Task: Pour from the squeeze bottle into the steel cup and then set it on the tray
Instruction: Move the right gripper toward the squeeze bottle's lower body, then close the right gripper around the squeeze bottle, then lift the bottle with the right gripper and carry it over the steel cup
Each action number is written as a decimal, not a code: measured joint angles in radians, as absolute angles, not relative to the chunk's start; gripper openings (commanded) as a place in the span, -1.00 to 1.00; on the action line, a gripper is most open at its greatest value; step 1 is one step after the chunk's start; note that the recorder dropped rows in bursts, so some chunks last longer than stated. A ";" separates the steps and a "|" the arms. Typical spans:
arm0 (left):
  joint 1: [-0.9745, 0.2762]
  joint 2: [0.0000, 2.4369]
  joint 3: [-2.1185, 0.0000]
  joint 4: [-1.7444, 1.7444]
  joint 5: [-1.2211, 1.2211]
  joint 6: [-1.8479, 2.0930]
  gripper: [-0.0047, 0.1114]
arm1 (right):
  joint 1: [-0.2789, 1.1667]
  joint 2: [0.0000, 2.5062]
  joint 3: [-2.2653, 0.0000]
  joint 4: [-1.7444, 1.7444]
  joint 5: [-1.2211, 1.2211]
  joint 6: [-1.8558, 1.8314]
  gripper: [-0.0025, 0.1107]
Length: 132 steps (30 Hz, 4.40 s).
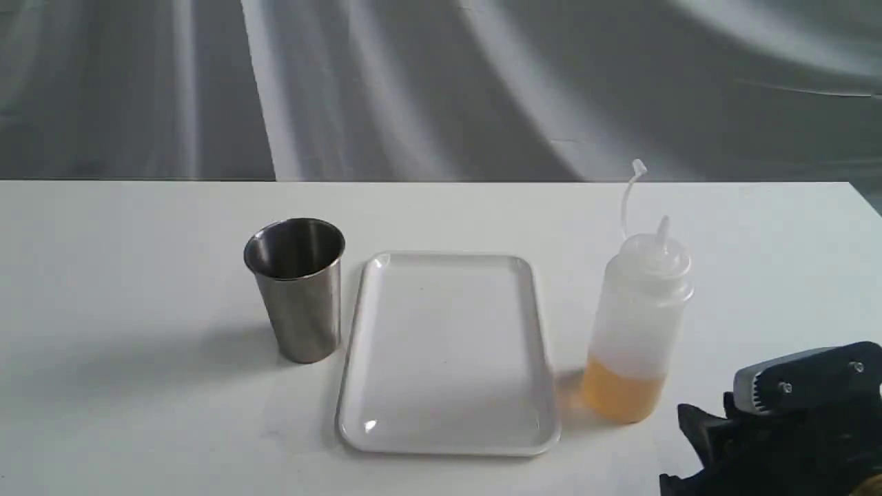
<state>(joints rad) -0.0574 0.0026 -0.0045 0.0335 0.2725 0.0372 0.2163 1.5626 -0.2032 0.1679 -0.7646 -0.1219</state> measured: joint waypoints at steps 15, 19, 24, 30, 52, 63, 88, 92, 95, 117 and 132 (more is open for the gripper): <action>-0.057 0.003 -0.004 0.033 0.272 0.037 -0.92 | 0.216 1.563 -0.203 0.116 -0.777 -0.122 0.55; -0.057 0.003 -0.004 0.033 0.272 0.037 -0.92 | 0.216 1.563 -0.205 0.128 -0.795 -0.120 0.55; -0.057 0.003 -0.004 0.033 0.272 0.037 -0.92 | 0.216 1.565 -0.251 0.130 -0.789 -0.120 0.55; -0.057 0.003 -0.004 0.033 0.272 0.037 -0.92 | 0.216 1.567 -0.312 0.136 -0.755 -0.120 0.55; -0.057 0.003 -0.004 0.033 0.272 0.037 -0.92 | 0.216 1.821 -0.534 0.136 -0.730 -0.120 0.55; -0.057 0.003 -0.004 0.033 0.272 0.037 -0.92 | 0.216 1.869 -0.568 0.136 -0.734 -0.120 0.41; -0.057 0.003 -0.004 0.033 0.272 0.037 -0.92 | 0.216 1.652 -0.568 0.095 -0.474 -0.120 -0.64; -0.057 0.003 -0.004 0.033 0.272 0.037 -0.92 | 0.216 1.567 -0.568 0.095 -0.377 -0.120 -0.64; -0.057 0.003 -0.004 0.033 0.272 0.037 -0.92 | 0.216 1.519 -0.582 0.085 -0.265 -0.120 -0.65; -0.057 0.003 -0.004 0.033 0.272 0.037 -0.92 | 0.373 1.480 -0.946 -0.956 0.556 0.743 -0.68; -0.057 0.003 -0.004 0.033 0.272 0.037 -0.92 | 0.589 1.752 -1.267 -1.258 0.864 0.855 -0.68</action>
<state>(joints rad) -0.0574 0.0026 -0.0045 0.0335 0.2725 0.0372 0.5893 1.7519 -1.2667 -1.2576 0.8641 0.8547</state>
